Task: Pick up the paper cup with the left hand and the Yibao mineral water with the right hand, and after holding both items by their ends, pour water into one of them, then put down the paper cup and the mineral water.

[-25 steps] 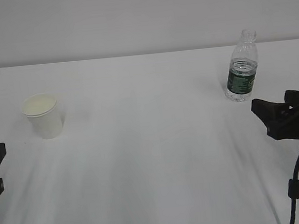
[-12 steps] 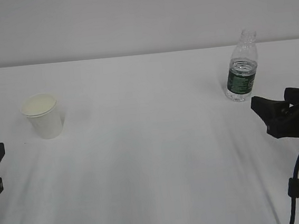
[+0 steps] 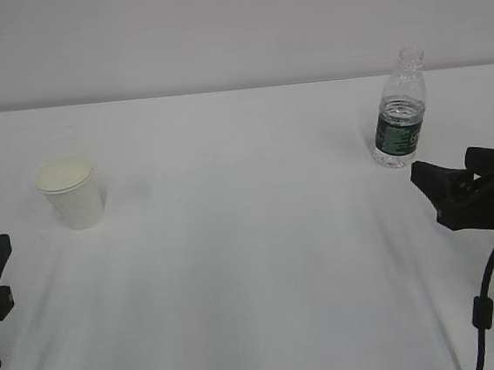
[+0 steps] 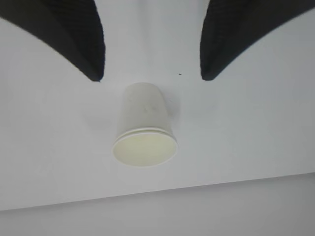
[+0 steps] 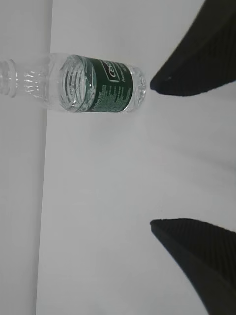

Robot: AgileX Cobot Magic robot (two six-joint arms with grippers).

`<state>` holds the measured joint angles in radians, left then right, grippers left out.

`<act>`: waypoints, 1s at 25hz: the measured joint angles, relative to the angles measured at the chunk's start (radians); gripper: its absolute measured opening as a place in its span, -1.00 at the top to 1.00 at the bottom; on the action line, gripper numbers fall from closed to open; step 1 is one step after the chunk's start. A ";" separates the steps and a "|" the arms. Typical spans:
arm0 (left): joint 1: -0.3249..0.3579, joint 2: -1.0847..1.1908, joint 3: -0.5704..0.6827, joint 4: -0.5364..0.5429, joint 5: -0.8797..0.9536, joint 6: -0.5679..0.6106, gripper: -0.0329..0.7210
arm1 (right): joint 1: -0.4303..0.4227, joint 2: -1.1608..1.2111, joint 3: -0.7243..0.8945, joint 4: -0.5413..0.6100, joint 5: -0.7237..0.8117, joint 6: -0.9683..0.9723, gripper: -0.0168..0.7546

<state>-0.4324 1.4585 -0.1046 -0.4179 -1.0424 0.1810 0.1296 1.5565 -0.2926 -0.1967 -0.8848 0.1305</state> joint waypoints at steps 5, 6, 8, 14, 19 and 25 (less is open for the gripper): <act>0.000 0.067 0.000 0.000 -0.074 -0.126 -0.25 | 0.000 0.006 0.000 0.000 -0.012 -0.002 -0.57; 0.000 0.081 0.000 0.000 -0.082 -0.149 -0.25 | 0.000 0.006 0.000 0.000 -0.012 -0.002 -0.57; 0.000 0.106 0.000 0.004 -0.094 -0.193 -0.25 | 0.000 0.006 0.000 0.000 -0.012 -0.002 -0.57; 0.000 0.171 0.000 0.042 -0.098 -0.247 -0.23 | 0.000 0.006 0.000 0.000 -0.014 -0.002 -0.57; 0.000 0.199 0.000 0.050 -0.100 -0.249 -0.16 | 0.000 0.006 0.000 -0.003 -0.014 -0.002 -0.57; 0.000 0.200 -0.002 0.061 -0.100 -0.249 -0.16 | 0.000 0.006 0.000 -0.004 -0.016 -0.013 -0.57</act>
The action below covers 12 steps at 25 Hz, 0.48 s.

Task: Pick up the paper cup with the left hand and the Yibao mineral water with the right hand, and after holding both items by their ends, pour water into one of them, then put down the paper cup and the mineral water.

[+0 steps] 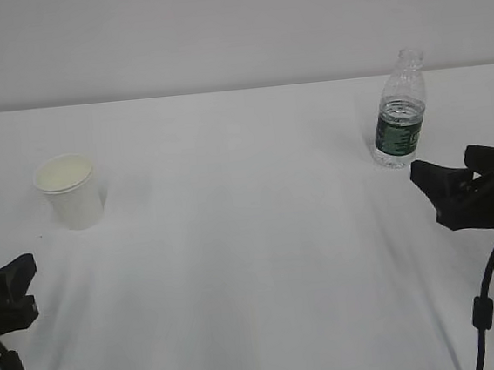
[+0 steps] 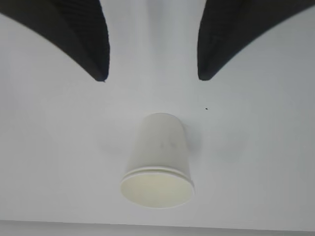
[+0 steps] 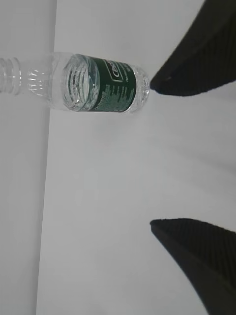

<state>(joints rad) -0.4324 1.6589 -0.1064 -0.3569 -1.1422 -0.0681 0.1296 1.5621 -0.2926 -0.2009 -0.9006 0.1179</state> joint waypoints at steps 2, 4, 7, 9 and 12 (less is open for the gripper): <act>0.000 0.000 0.000 0.024 0.000 0.000 -0.19 | 0.000 0.000 0.000 0.010 0.000 -0.004 -0.57; 0.000 0.000 -0.002 0.049 0.000 0.000 -0.23 | 0.000 0.000 0.000 0.017 0.000 -0.006 -0.57; 0.000 0.000 -0.005 0.068 0.000 0.015 -0.26 | 0.000 0.000 0.000 0.033 0.000 -0.014 -0.57; 0.000 0.000 -0.005 0.072 0.000 0.031 -0.28 | 0.000 0.000 0.000 0.040 -0.002 -0.026 -0.57; 0.000 0.005 -0.005 0.076 -0.002 0.048 -0.29 | 0.000 0.004 0.000 0.053 -0.011 -0.045 -0.57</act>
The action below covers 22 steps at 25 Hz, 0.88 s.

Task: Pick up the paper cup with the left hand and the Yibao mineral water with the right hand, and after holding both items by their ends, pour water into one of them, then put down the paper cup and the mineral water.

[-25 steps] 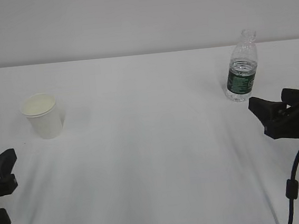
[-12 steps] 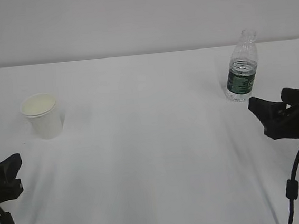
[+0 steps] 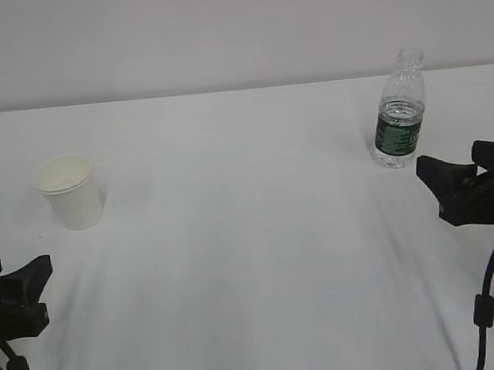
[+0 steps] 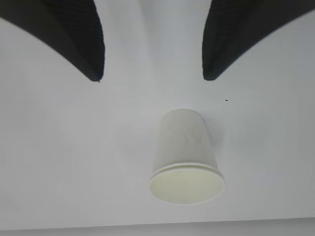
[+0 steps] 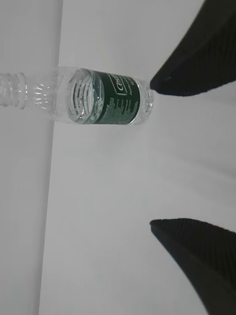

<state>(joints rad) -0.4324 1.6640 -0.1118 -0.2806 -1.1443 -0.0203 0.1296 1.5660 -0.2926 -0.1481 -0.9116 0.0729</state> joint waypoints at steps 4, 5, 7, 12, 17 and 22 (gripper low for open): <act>0.024 0.043 -0.031 0.041 0.000 0.020 -0.29 | 0.000 0.051 -0.004 0.018 -0.045 -0.010 -0.57; 0.031 0.051 -0.037 0.053 0.000 0.020 -0.29 | 0.000 0.075 -0.004 0.019 -0.060 -0.010 -0.57; 0.050 0.059 -0.047 0.068 0.000 0.026 -0.29 | 0.000 0.110 -0.004 0.020 -0.096 -0.011 -0.57; 0.105 0.063 -0.052 0.089 0.000 0.027 -0.29 | 0.000 0.184 -0.006 0.032 -0.180 -0.012 -0.57; 0.126 0.063 -0.052 0.109 0.000 0.027 -0.29 | 0.000 0.245 -0.033 0.038 -0.209 -0.023 -0.57; 0.126 0.063 -0.056 0.125 0.000 0.027 -0.29 | 0.000 0.286 -0.072 0.050 -0.212 -0.034 -0.57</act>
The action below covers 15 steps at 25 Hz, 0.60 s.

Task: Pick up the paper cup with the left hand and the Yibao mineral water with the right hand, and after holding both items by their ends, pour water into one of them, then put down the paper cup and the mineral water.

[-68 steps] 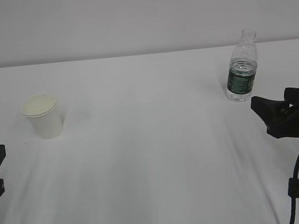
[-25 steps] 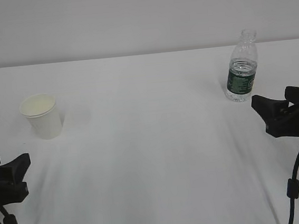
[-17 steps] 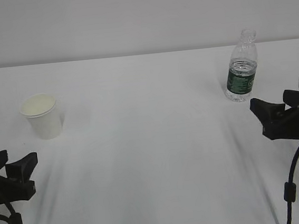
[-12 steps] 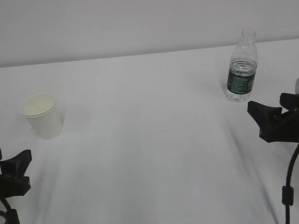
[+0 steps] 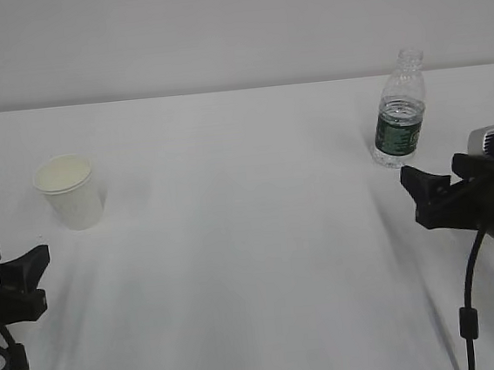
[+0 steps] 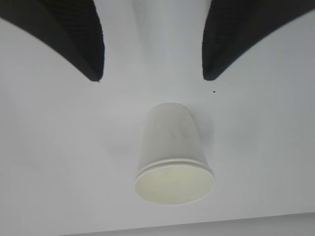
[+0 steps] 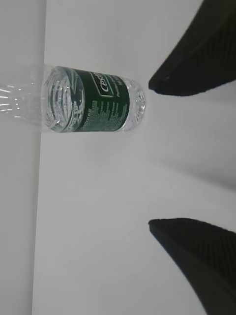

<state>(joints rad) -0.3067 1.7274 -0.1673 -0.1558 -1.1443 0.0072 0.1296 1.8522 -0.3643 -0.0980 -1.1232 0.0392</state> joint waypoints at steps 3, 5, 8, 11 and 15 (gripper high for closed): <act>0.000 0.000 -0.002 0.000 0.000 0.000 -0.29 | 0.000 0.025 -0.021 0.015 -0.002 -0.002 -0.57; 0.000 0.000 -0.002 0.000 0.000 0.000 -0.29 | 0.000 0.050 -0.039 0.025 -0.002 -0.004 -0.57; 0.000 0.000 -0.002 0.002 0.000 0.002 -0.29 | 0.000 0.083 -0.060 0.034 -0.002 -0.016 -0.57; 0.000 0.000 -0.002 0.002 0.000 0.002 -0.29 | 0.000 0.115 -0.085 0.045 -0.008 -0.025 -0.57; 0.000 0.009 -0.034 0.008 0.000 0.008 -0.29 | 0.000 0.141 -0.108 0.047 -0.011 -0.027 -0.57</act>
<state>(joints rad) -0.3067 1.7363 -0.2011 -0.1479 -1.1443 0.0149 0.1296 1.9936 -0.4726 -0.0513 -1.1345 0.0119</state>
